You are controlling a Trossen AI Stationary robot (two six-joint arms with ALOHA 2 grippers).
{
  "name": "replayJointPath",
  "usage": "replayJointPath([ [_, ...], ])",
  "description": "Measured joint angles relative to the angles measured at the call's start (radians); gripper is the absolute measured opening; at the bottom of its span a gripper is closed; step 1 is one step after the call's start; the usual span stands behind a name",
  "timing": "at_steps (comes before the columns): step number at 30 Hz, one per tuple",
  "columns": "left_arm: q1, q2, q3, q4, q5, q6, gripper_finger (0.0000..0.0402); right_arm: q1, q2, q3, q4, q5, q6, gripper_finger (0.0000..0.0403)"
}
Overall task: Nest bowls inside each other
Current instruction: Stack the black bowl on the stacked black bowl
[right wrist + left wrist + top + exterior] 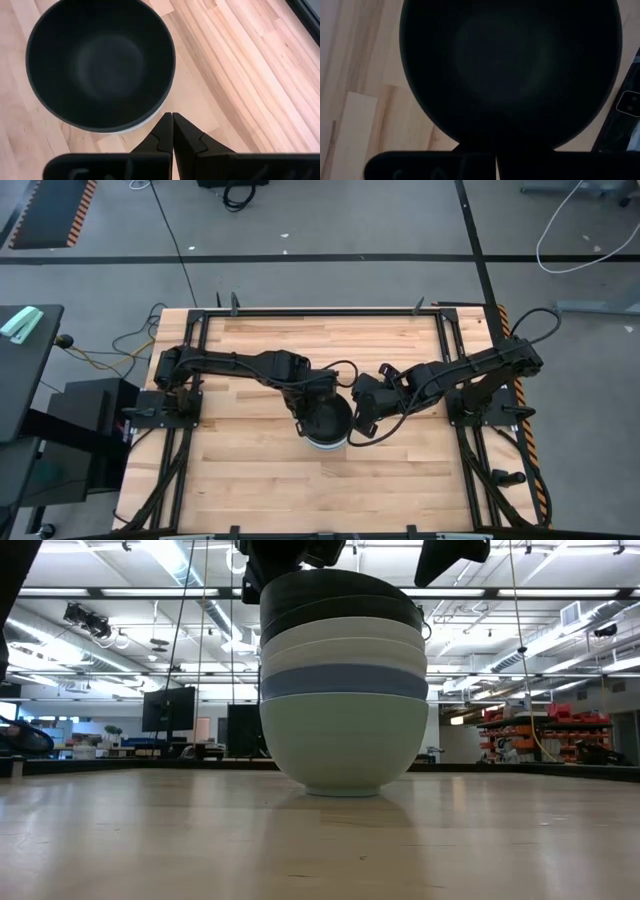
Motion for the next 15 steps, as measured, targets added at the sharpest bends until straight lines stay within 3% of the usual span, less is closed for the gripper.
replayJointPath([
  [6,-0.005,0.000,-0.009,0.013,-0.011,0.013,0.0001,0.000,0.000,0.000,0.001,0.000,0.000,0.0006],
  [15,0.003,-0.003,-0.188,0.064,-0.057,0.039,0.0001,0.011,-0.001,0.000,0.005,0.024,-0.008,0.0007],
])
